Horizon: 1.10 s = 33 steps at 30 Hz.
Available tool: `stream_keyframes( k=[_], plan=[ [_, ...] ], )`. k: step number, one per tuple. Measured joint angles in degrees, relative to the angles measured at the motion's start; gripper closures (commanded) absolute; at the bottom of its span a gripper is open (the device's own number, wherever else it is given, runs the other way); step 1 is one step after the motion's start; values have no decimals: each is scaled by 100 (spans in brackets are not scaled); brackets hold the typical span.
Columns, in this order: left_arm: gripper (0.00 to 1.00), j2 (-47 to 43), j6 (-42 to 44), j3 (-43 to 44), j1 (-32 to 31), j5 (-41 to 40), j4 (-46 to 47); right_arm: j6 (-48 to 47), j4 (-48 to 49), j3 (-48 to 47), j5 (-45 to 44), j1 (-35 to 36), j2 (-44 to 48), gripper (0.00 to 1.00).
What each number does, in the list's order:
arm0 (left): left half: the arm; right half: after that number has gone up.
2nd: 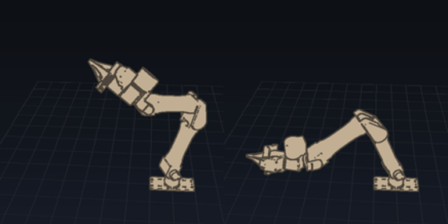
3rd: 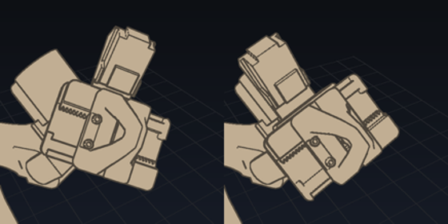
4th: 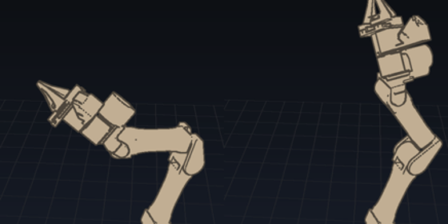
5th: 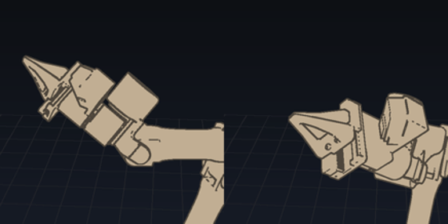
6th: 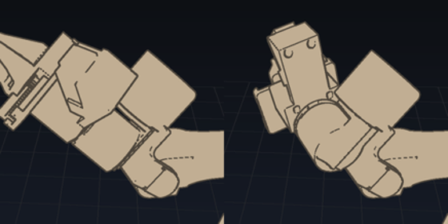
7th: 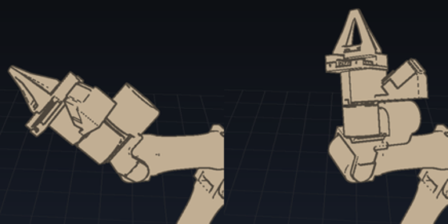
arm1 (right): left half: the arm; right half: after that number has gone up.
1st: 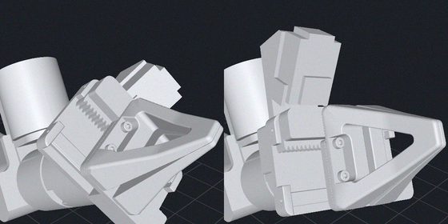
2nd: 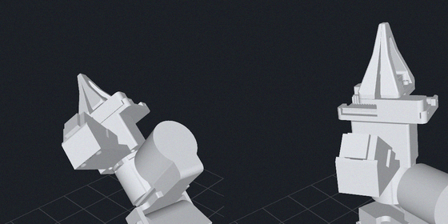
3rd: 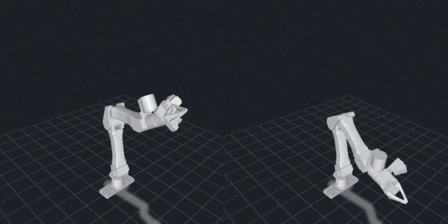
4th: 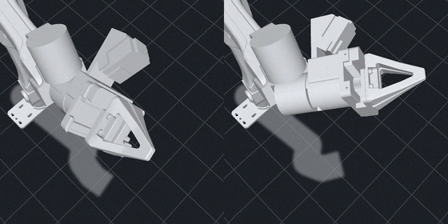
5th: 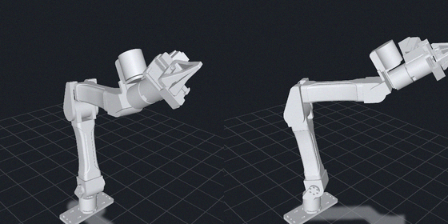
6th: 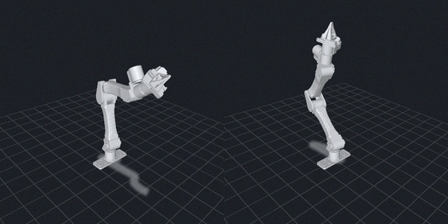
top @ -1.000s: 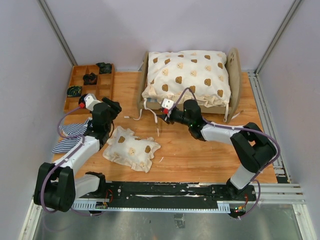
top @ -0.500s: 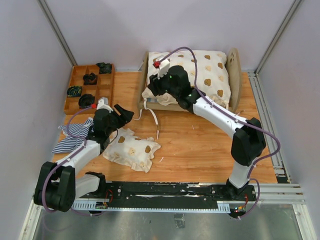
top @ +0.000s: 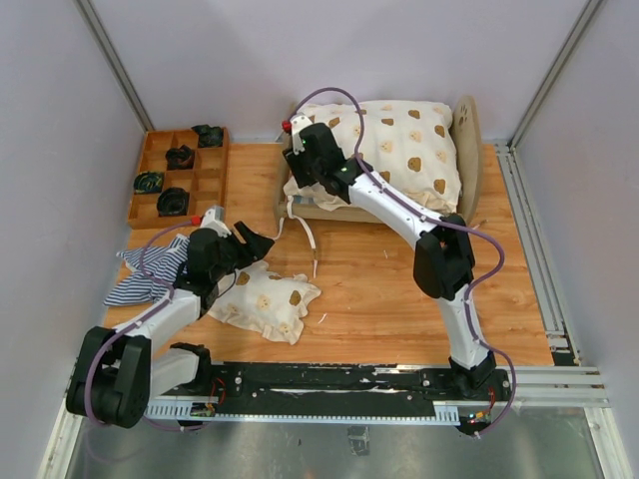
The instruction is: Set up the pet bed
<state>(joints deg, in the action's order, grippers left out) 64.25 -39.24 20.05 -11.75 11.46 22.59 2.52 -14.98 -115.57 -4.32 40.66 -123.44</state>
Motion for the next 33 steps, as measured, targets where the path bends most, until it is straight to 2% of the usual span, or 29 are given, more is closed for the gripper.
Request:
stream_keyframes(
  k=[3,4,7,13,18,23,25,29,33],
  plan=[
    [33,-105,4,-20,0,0,24,-52,-153,-39,26,11,-136,94],
    [34,-133,4,-24,0,-2,35,-74,-203,-39,74,13,-144,99],
    [35,-197,0,-31,0,-44,55,-162,-162,-13,304,22,-111,100],
    [36,-210,-96,-144,0,-232,87,-474,236,726,1045,125,470,100],
    [37,-179,-289,-166,0,-428,92,-1088,393,1067,1744,455,1029,100],
    [38,-105,-535,-166,0,-654,90,-1554,354,1209,2072,656,1091,100],
    [38,-94,-610,-168,0,-723,87,-1606,354,1320,2173,658,1021,90],
    [38,-61,-629,-170,0,-802,85,-1626,229,1375,2227,660,741,60],
    [37,-46,-479,-170,0,-798,70,-1572,-83,1414,1950,706,686,50]
  ],
)
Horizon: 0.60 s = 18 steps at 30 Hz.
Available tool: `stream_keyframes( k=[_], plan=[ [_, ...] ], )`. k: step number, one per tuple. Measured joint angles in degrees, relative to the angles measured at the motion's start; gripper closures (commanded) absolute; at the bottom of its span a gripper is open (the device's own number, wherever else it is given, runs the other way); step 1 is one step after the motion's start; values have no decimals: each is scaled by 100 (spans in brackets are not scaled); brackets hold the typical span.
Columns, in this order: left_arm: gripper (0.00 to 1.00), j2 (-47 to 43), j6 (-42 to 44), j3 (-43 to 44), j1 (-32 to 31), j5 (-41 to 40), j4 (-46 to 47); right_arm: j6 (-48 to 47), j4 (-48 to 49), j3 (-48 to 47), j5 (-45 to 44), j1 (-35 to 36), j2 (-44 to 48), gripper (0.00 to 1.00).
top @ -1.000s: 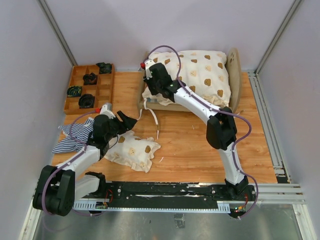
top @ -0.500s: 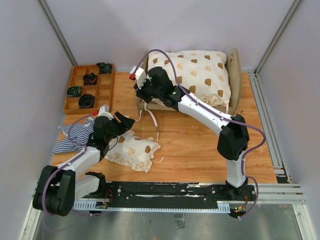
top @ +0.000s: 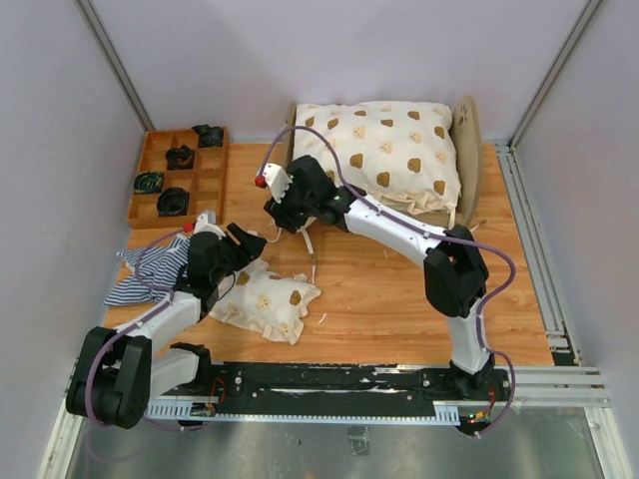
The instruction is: Set up the pet bed
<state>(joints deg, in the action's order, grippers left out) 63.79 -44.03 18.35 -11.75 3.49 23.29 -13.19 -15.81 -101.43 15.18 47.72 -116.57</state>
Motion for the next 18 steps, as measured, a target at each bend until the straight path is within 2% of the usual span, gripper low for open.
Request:
stream_keyframes(
  k=[4,12,18],
  plan=[
    [37,-138,212,2,-33,-17,-55,282,-52,584,-627,15,599,47],
    [34,-459,540,256,-446,-299,-66,1139,-125,1637,-2048,-164,2328,46],
    [34,-138,717,651,-761,-352,-70,1676,-282,2358,-3115,-647,2826,46]
  ],
)
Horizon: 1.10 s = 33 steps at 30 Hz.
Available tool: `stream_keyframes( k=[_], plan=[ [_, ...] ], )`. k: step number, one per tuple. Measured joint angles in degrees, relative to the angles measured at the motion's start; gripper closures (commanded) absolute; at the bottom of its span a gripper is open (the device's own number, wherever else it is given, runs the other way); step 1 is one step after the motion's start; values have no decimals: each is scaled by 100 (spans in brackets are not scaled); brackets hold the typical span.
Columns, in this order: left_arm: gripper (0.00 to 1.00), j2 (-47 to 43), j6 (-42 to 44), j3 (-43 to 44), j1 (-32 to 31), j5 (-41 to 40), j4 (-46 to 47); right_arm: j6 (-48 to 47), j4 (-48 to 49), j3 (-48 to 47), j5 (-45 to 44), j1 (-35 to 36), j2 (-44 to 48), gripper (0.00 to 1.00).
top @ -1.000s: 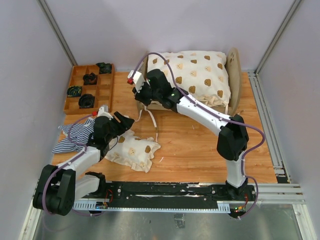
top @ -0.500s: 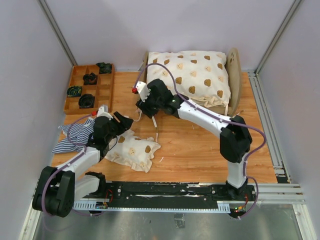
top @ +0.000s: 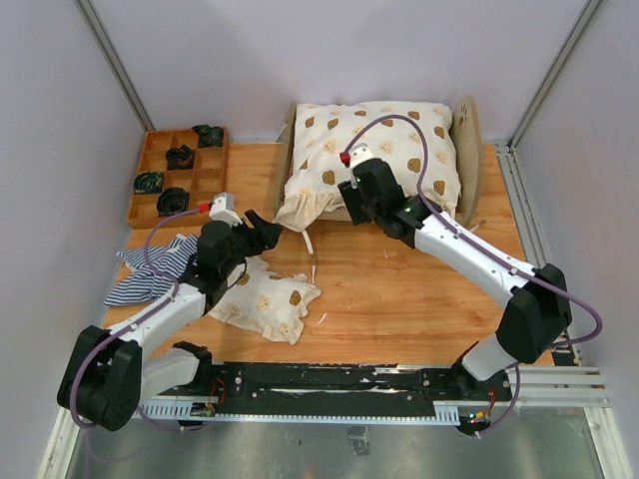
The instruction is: Set up the pet bed
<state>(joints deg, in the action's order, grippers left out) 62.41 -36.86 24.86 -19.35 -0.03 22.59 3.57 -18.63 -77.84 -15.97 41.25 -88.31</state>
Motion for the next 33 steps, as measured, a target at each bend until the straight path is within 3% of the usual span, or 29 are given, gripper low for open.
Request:
stream_keyframes(
  k=[9,15,23,25,31,33],
  plan=[
    [33,527,372,592,-896,-247,7,118,-367,638,-1064,-881,157,51],
    [34,1316,568,1058,-1200,-380,13,114,-304,656,-1060,-1370,114,53],
    [33,2076,787,1405,-1209,-557,9,103,-42,535,-717,-1508,-483,56],
    [32,2208,841,1480,-1209,-592,13,107,33,529,-741,-1532,-590,63],
    [32,2509,984,1628,-1222,-820,52,101,28,516,-804,-1550,-688,99],
    [32,2601,1010,1672,-1224,-953,59,74,-39,516,-879,-1550,-688,100]
  ],
)
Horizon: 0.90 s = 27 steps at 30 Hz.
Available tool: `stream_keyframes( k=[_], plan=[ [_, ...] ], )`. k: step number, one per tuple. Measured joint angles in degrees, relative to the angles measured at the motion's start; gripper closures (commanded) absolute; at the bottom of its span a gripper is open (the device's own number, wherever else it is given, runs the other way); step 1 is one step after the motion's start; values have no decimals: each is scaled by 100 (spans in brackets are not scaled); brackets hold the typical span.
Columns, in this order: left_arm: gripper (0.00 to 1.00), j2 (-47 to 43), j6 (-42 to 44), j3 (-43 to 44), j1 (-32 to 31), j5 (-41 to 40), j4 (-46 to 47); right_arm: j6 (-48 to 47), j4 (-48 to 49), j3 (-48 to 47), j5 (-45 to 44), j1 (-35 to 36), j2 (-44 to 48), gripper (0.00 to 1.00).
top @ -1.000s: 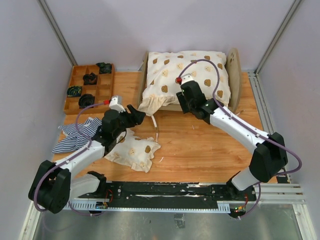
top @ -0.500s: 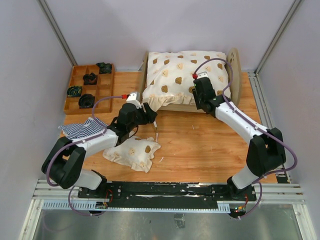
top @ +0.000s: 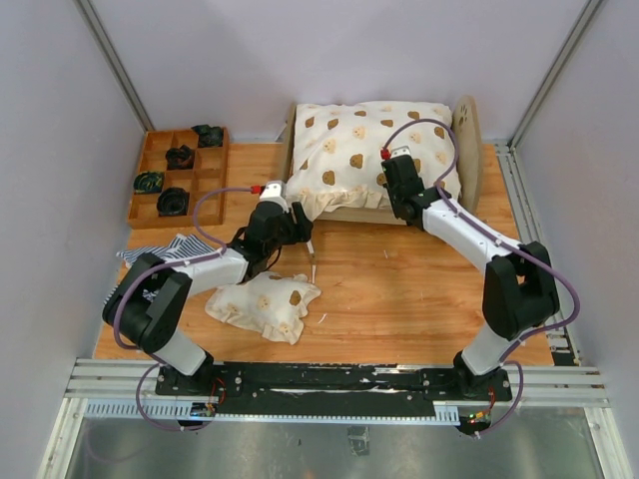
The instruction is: Set up the pet bed
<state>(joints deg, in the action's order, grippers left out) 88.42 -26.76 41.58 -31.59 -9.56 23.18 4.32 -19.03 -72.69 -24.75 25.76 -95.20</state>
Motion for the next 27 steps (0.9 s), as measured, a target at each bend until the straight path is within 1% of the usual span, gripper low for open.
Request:
stream_keyframes(
  k=[5,11,15,22,27],
  plan=[
    [32,98,55,11,0,-317,13,-92,-170,28,-85,0,210,100],
    [33,136,127,24,0,-649,28,-199,-317,251,-76,0,1117,100],
    [32,245,184,68,-2,-839,35,-278,-376,407,-76,0,1528,100],
    [32,459,306,256,-66,-1152,-74,-358,-531,909,-83,-85,1816,100],
    [32,496,358,352,-103,-1252,-221,-358,-522,1003,-192,-234,1965,100]
  ],
)
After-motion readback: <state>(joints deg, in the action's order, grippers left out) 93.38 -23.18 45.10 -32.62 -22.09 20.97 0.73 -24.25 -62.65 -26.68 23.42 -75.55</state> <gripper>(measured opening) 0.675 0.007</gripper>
